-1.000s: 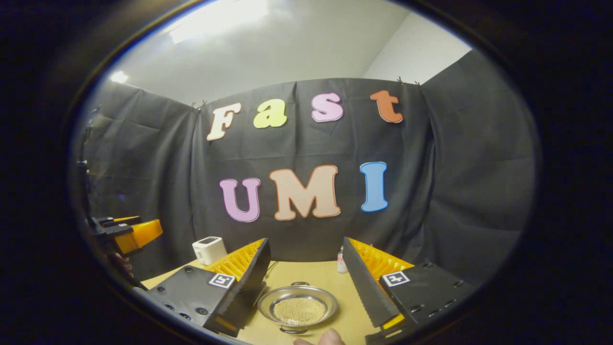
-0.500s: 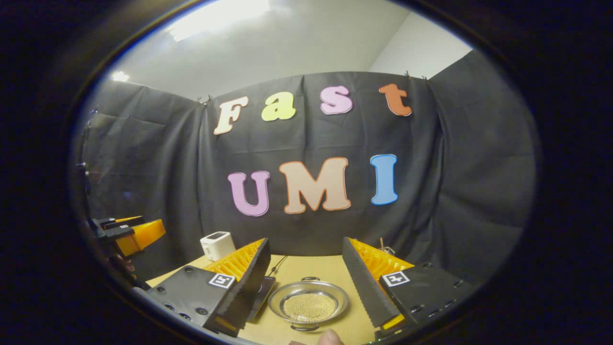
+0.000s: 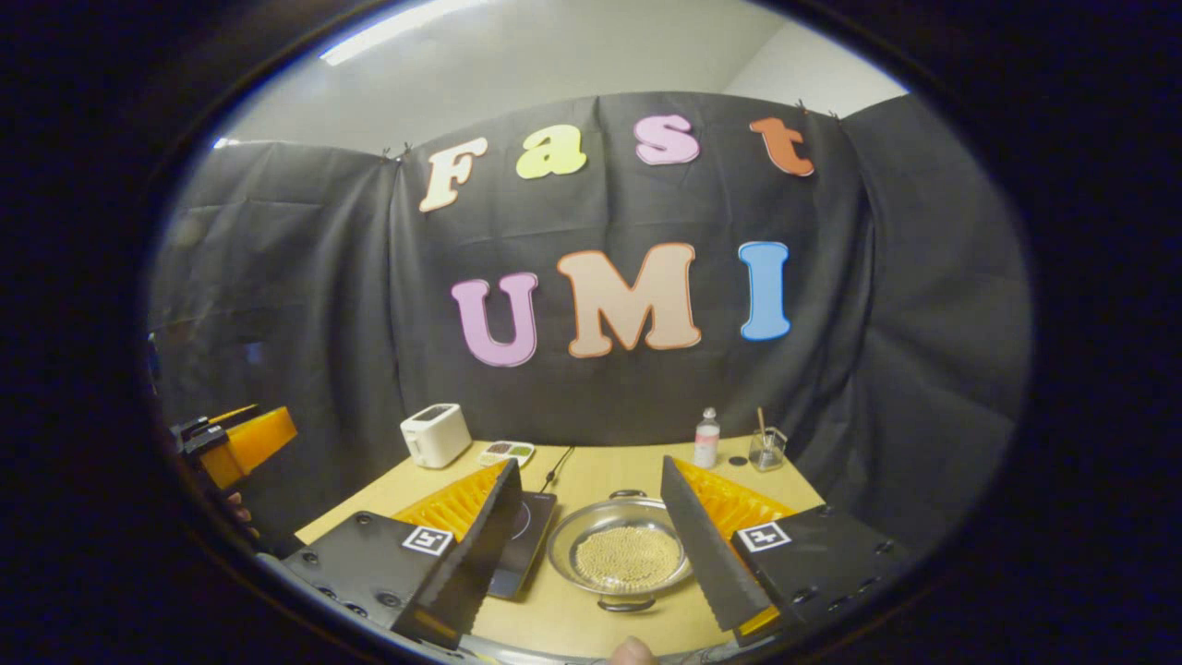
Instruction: First push the handle of the pot to place it horizontally, then grasp the pot with both hands and set it on the induction cooktop.
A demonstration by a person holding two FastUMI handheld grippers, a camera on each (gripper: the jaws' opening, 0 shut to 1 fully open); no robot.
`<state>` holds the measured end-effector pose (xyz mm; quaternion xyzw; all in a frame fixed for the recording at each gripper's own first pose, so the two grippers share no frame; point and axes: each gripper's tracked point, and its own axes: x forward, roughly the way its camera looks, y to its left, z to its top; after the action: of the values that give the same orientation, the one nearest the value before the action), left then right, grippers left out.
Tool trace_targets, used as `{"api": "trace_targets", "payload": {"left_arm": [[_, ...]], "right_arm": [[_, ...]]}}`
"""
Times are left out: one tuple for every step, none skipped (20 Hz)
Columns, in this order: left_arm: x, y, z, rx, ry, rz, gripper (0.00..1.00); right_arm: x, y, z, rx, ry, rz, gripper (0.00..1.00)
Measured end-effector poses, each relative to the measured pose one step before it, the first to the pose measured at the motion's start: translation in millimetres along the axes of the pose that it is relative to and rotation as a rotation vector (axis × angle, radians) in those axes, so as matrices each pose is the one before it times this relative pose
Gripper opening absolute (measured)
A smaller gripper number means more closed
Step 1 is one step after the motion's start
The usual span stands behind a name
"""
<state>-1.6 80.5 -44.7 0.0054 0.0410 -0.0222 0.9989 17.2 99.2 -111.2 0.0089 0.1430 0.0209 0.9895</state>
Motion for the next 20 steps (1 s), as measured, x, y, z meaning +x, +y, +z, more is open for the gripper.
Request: {"api": "trace_targets", "payload": {"left_arm": [[-0.46, 2.65, -4.67, -0.00637, 0.00922, -0.00350, 0.89], [0.29, 3.93, -2.58, -0.00940, 0.00519, 0.00227, 0.89], [0.58, 4.69, -0.69, -0.00947, 0.00202, 0.00837, 0.89], [1.21, 5.30, -0.13, -0.00598, -0.00209, 0.01140, 0.89], [0.20, 5.19, -0.05, -0.00100, -0.00007, 0.01555, 0.89], [0.65, 4.34, -0.70, -0.00064, -0.00052, 0.01448, 0.87], [1.56, 2.18, 0.27, -0.00040, -0.00214, 0.01626, 0.89], [1.79, 3.33, -3.63, 0.00272, 0.01213, 0.02109, 0.91], [0.19, -0.16, -2.41, -0.00079, 0.01116, 0.00885, 0.87], [0.70, -3.74, 1.15, -0.00341, -0.00158, 0.00294, 0.93], [2.20, -4.46, 0.15, 0.00599, 0.00088, 0.00271, 0.88], [3.74, -2.10, -3.42, 0.01989, 0.00979, 0.01291, 0.93], [1.69, -1.57, -0.68, 0.01190, 0.00512, 0.01341, 0.88], [2.36, -4.94, 3.18, -0.00106, -0.00370, 0.00897, 0.93], [1.57, -6.37, 2.29, -0.00531, 0.00134, 0.00686, 0.93], [2.31, -7.10, -0.75, -0.00141, 0.00616, 0.00687, 0.93], [1.84, -4.43, -2.63, 0.00456, 0.00881, 0.00782, 0.93], [1.52, -3.26, -3.12, 0.00663, 0.01102, 0.01096, 0.88], [1.11, -3.61, -1.11, 0.00752, 0.01013, 0.01032, 0.93], [0.00, -2.86, -2.02, 0.00848, 0.01193, 0.01721, 0.93]], "right_arm": [[0.87, 5.26, -6.86, 0.00224, 0.02756, 0.00317, 0.92], [2.07, 4.34, -7.24, -0.00638, 0.02300, 0.00386, 0.89], [2.91, 4.88, -7.97, -0.00998, 0.02621, 0.00799, 0.86], [4.09, 3.13, -7.79, -0.00657, 0.02767, 0.00840, 0.80], [4.56, 4.77, -8.58, 0.00158, 0.02714, 0.01761, 0.78], [9.15, 1.28, -10.02, 0.00431, 0.03636, 0.01284, 0.72], [10.41, 0.71, -10.20, 0.00556, 0.03051, 0.01312, 0.65], [9.70, -1.75, -8.16, -0.00070, 0.02793, 0.00623, 0.55], [9.36, -3.67, -8.44, 0.00212, 0.02391, 0.00652, 0.52], [8.84, -0.73, -4.66, 0.00945, 0.01380, 0.01495, 0.34], [9.18, -2.02, -6.78, 0.01039, 0.01923, 0.01444, 0.28], [6.22, -2.56, -7.19, 0.00879, 0.02628, 0.01329, 0.23], [3.67, -10.69, -1.24, -0.00692, 0.02245, -0.01084, 0.23], [-12.17, -0.65, -5.45, -0.00174, 0.01647, 0.00406, 0.11], [23.15, -2.94, -10.08, -0.00385, 0.01337, 0.02362, 0.00], [8.12, -3.18, -6.96, 0.00163, 0.01444, 0.00924, 0.00], [9.46, -3.93, -6.70, 0.00146, 0.02564, 0.01363, 0.00], [3.46, -2.81, -11.42, 0.00622, 0.04310, 0.01967, 0.02], [8.52, 3.32, -14.73, 0.01646, 0.05075, 0.04113, 0.03], [6.80, 3.02, -12.99, 0.01328, 0.04769, 0.03438, 0.00]]}}
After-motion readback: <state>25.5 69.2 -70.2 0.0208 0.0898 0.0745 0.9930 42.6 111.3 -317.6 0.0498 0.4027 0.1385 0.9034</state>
